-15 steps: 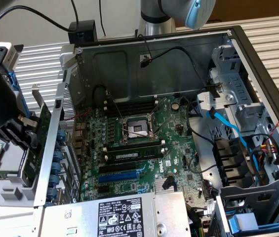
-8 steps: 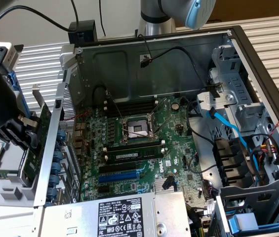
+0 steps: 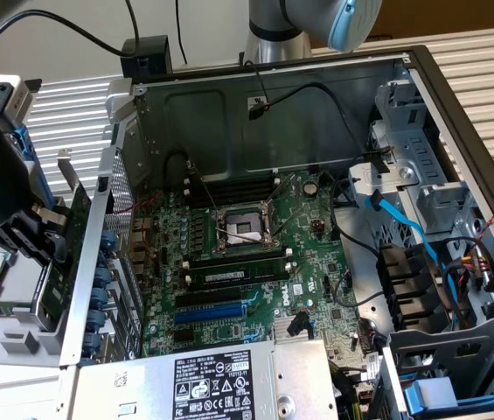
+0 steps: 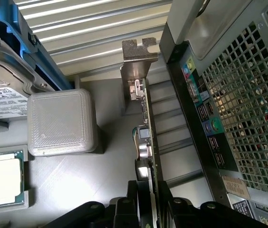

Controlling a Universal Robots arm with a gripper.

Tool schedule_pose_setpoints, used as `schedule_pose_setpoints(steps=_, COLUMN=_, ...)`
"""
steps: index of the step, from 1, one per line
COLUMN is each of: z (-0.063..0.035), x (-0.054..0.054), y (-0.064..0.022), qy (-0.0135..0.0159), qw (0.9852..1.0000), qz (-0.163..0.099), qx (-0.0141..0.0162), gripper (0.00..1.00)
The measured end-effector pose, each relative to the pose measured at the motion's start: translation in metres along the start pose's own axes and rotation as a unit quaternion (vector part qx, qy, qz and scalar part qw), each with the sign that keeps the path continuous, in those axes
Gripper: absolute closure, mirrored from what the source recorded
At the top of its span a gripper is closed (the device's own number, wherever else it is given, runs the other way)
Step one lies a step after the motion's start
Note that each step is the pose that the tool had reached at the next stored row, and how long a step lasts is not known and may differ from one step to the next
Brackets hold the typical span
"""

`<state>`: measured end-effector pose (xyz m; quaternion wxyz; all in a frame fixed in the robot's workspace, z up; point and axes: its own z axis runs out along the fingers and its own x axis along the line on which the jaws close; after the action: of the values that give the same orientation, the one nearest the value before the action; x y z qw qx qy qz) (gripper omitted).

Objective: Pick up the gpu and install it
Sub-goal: 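Pick up the gpu and move the gpu toward the slot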

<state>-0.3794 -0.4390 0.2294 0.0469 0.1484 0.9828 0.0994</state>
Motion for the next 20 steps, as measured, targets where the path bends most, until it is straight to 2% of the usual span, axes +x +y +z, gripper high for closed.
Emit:
schedule_pose_setpoints(steps=13, z=-0.0003, x=-0.0001, y=0.0001, qy=-0.0002, qw=1.0, qz=0.0, qx=-0.0002, gripper=0.71)
schedule_pose_setpoints(steps=20, z=-0.0038, x=-0.0002, y=0.0008, qy=-0.0001, qw=1.0, qz=0.0, qx=-0.0001, gripper=0.71)
